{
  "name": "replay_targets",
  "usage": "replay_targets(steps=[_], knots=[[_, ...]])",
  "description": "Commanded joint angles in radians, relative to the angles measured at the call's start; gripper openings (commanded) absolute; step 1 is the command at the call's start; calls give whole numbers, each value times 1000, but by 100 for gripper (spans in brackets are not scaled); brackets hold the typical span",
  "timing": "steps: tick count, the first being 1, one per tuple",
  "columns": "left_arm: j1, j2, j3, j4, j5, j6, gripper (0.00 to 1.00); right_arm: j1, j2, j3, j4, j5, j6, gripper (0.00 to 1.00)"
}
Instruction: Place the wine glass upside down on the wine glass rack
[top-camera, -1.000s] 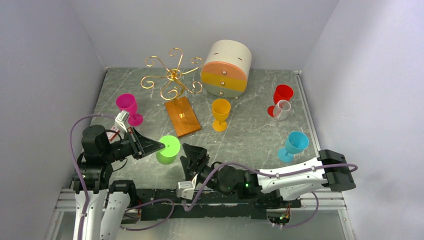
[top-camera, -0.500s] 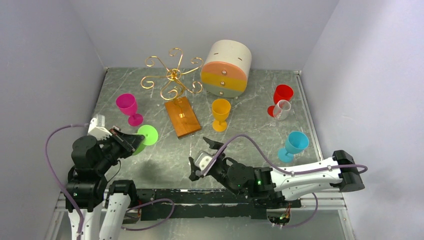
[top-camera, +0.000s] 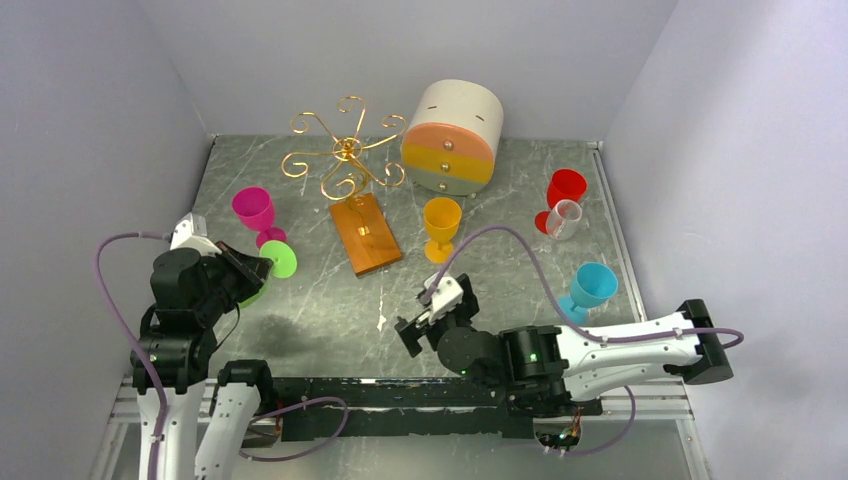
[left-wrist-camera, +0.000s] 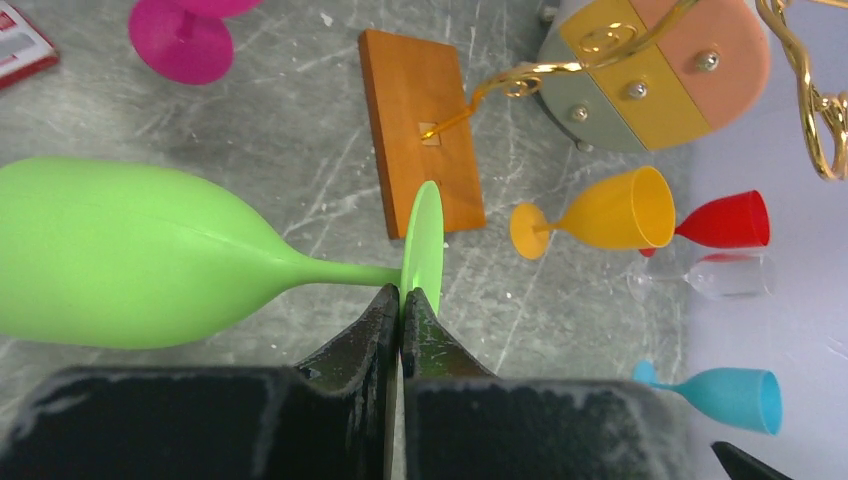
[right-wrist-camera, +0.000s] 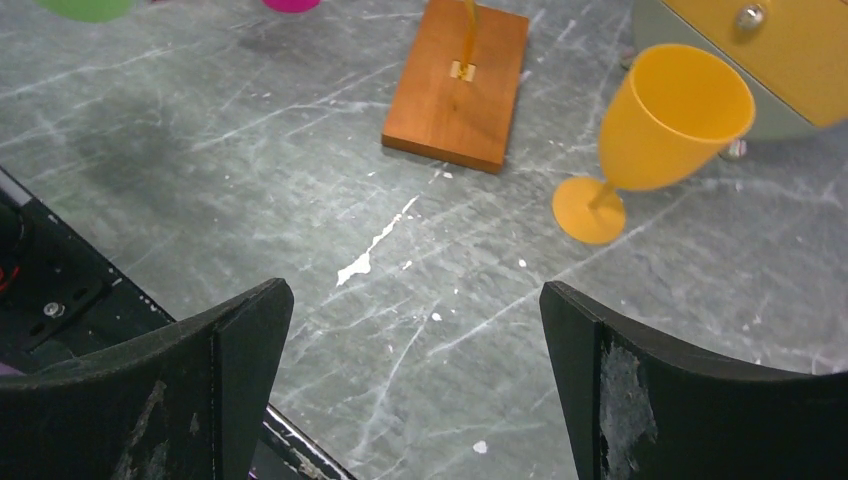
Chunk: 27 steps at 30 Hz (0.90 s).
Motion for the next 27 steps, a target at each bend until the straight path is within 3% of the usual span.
replay_targets(steps=[1,4,9,14,19,27], knots=[[-4,3,44,24,-90,52,7,4,-81,48,-181,106,220,100],[-4,-16,29,98,-85,46,7,2,-133,38,-201,107,241,100],[-4,95,94,83,-167,45,7,3,-207,29,-256,125,278,100],[-5,140,134,192,-143,54,7,3,-270,33,-328,145,322,100],[-5,230,225,204,-269,60,7,3,-331,60,-405,136,361,100],[-4,400,348,407,-249,75,7,3,-423,39,-344,94,297,100]])
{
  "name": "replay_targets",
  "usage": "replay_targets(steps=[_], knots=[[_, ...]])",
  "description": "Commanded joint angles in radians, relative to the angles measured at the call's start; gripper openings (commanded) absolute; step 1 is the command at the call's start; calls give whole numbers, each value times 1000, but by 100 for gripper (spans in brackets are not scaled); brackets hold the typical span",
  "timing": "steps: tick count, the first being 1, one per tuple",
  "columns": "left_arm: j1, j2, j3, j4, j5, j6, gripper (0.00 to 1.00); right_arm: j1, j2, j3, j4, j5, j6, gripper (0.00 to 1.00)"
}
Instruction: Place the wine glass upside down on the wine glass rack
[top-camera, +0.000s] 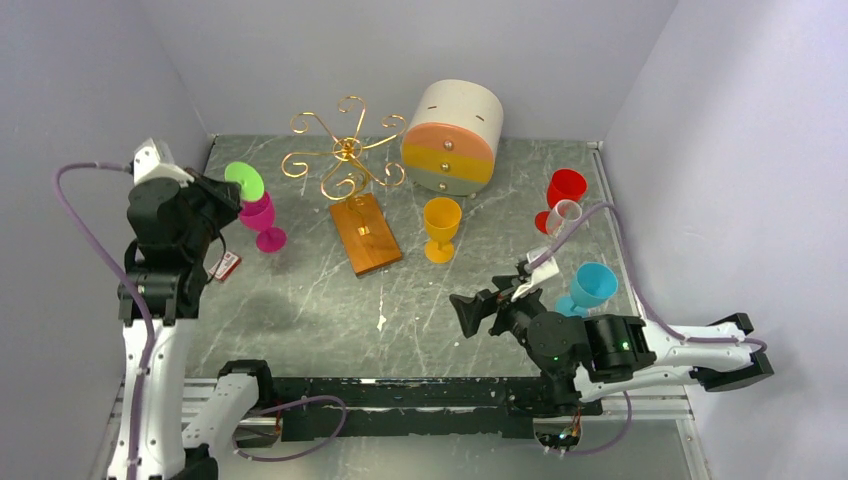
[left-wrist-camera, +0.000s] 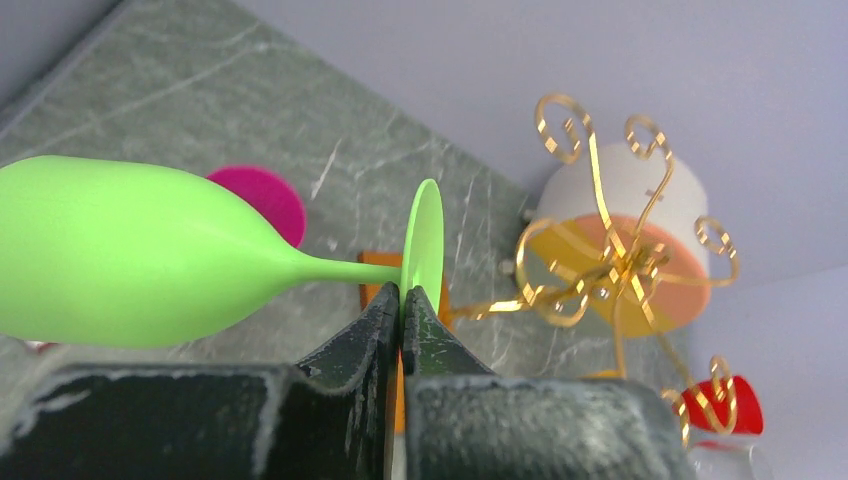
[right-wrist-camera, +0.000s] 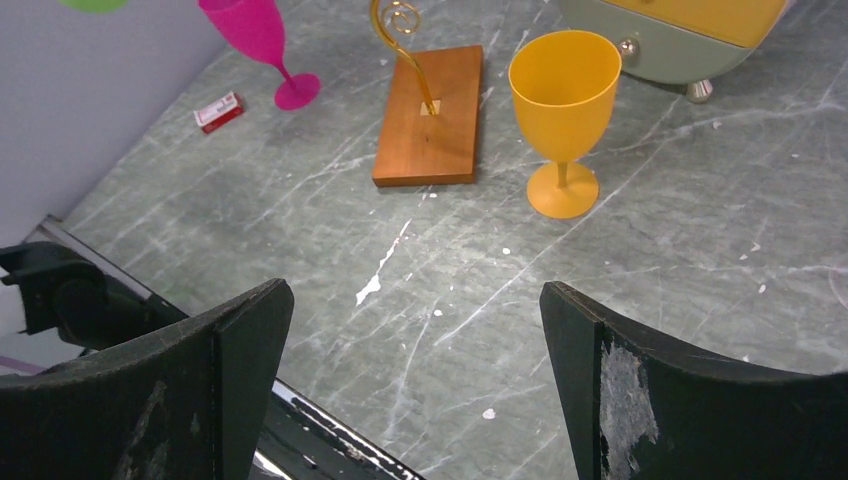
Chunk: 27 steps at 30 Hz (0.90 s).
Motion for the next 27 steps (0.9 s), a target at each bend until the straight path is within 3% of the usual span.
replay_targets(steps=[1,4,10,18,27], knots=[[-3,115,93,217,9,27,7,4,-29,17,-4,20,18,100],[-3,196,128,361,81,31,7,3,-35,45,-54,30,52,100],[1,394,291,456,185,-23,7,3,-65,37,6,-32,-20,100],[9,546,317,695,360,-122,7,3,-36,80,-19,-51,-30,100],[9,680,382,763,500,-260,7,3,-56,44,79,-85,-75,100]])
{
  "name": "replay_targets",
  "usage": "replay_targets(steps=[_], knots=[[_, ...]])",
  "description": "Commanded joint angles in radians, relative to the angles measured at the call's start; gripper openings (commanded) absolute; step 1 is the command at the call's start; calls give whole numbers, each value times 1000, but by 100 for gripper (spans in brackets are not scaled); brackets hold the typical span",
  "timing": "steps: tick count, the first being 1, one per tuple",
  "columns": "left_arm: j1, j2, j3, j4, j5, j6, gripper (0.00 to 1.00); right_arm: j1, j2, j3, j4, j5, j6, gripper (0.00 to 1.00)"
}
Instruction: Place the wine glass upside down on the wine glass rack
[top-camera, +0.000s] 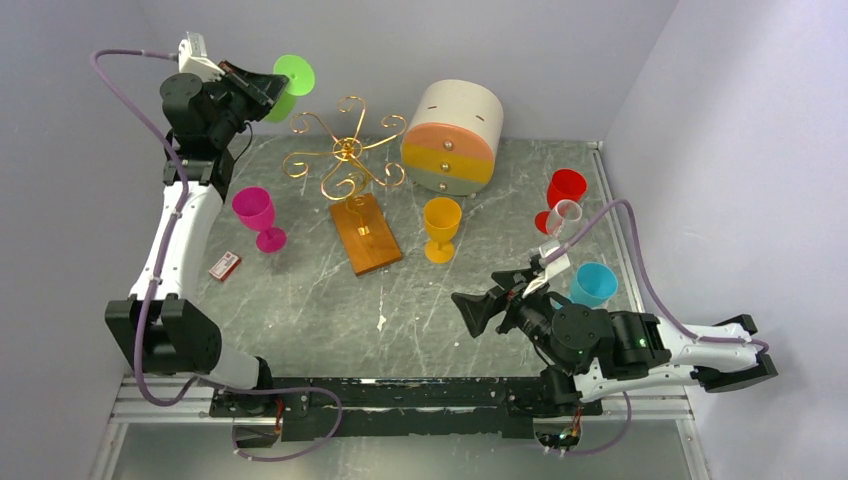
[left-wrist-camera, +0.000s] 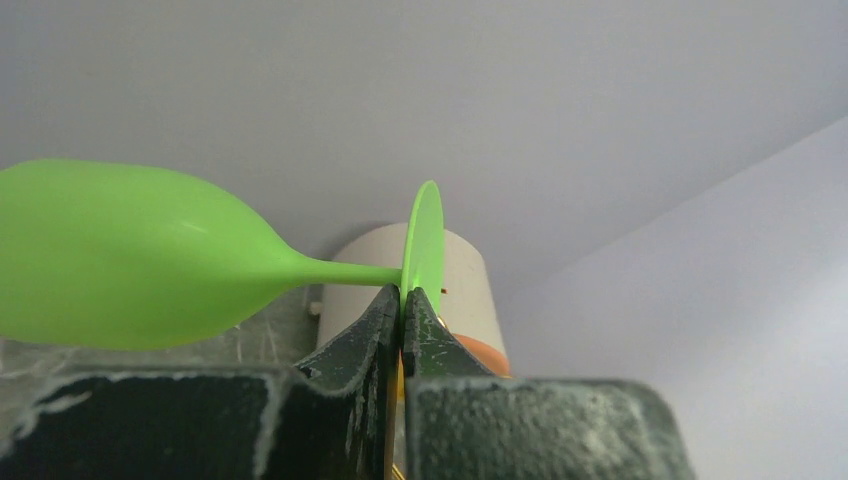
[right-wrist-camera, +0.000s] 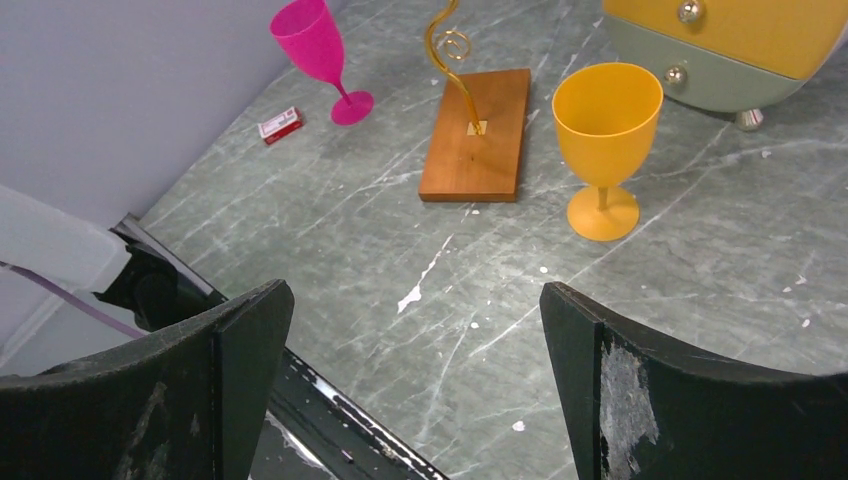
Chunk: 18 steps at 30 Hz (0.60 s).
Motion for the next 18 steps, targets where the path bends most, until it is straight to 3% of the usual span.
replay_targets(steps=[1,11,18], knots=[[6,21,40,127,115,-98,7,3,-2,4,38,-11,-8,100],[6,145,86,222,309,-261,7,3,31,20,8,-13,60,100],[-1,184,162,172,362,-261,7,3,38,19,31,-12,60,100]])
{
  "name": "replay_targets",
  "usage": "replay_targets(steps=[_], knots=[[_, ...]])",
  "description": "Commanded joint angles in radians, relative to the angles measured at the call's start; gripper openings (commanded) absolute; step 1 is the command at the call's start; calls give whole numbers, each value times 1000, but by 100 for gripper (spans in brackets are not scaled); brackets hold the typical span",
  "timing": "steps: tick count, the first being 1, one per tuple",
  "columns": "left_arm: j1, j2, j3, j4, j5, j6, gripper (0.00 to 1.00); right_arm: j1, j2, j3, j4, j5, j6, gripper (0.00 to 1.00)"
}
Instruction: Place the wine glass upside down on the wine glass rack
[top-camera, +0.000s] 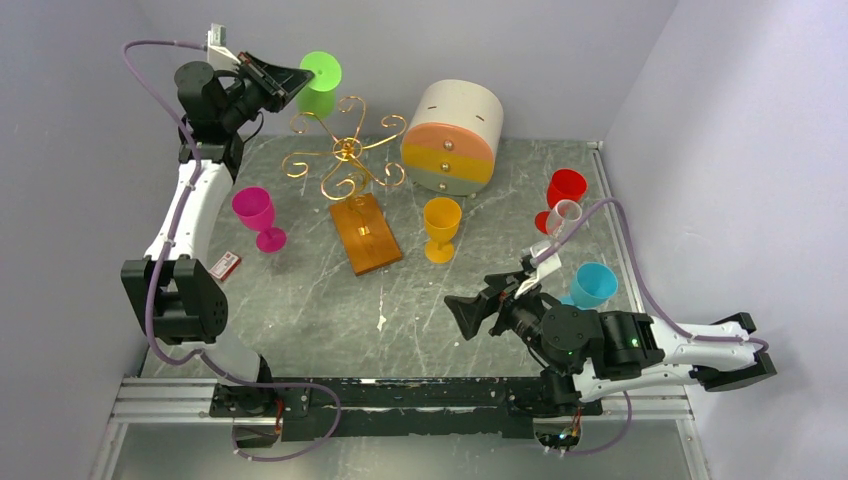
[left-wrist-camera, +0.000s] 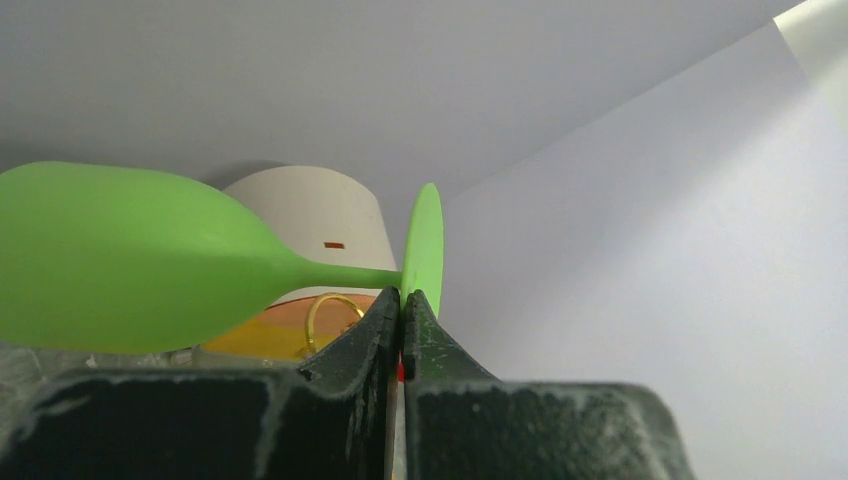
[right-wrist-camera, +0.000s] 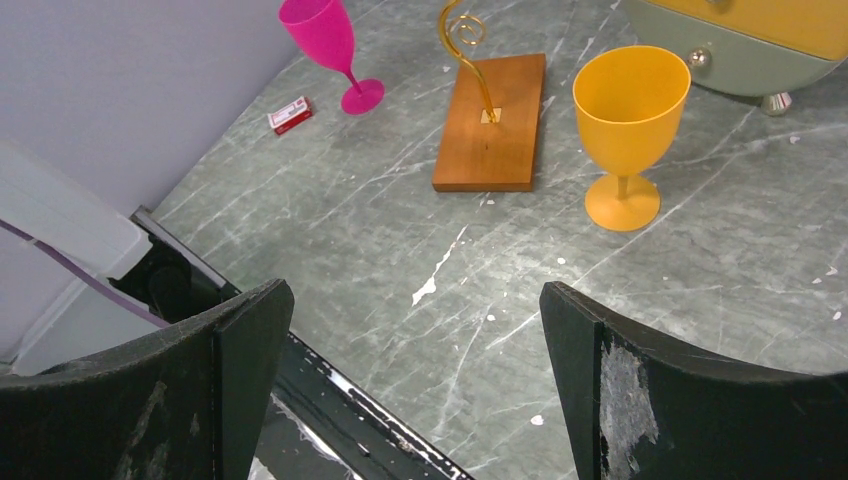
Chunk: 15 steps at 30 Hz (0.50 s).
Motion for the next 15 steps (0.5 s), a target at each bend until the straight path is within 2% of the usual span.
replay_targets(steps=[1,5,9,13,15], knots=[[-1,3,80,30,81,-25,7,2,5,16,22,12,18,100],[-1,9,76,22,133,-32,7,2,29,28,38,12,3,100],[-2,-20,22,11,117,-17,7,3,50,30,53,17,-8,100],[-2,-26,-27,72,172,-78,7,3,59,25,70,15,-17,100],[-5,-17,-19,44,189,-82,7,3,57,19,86,14,-21,100]])
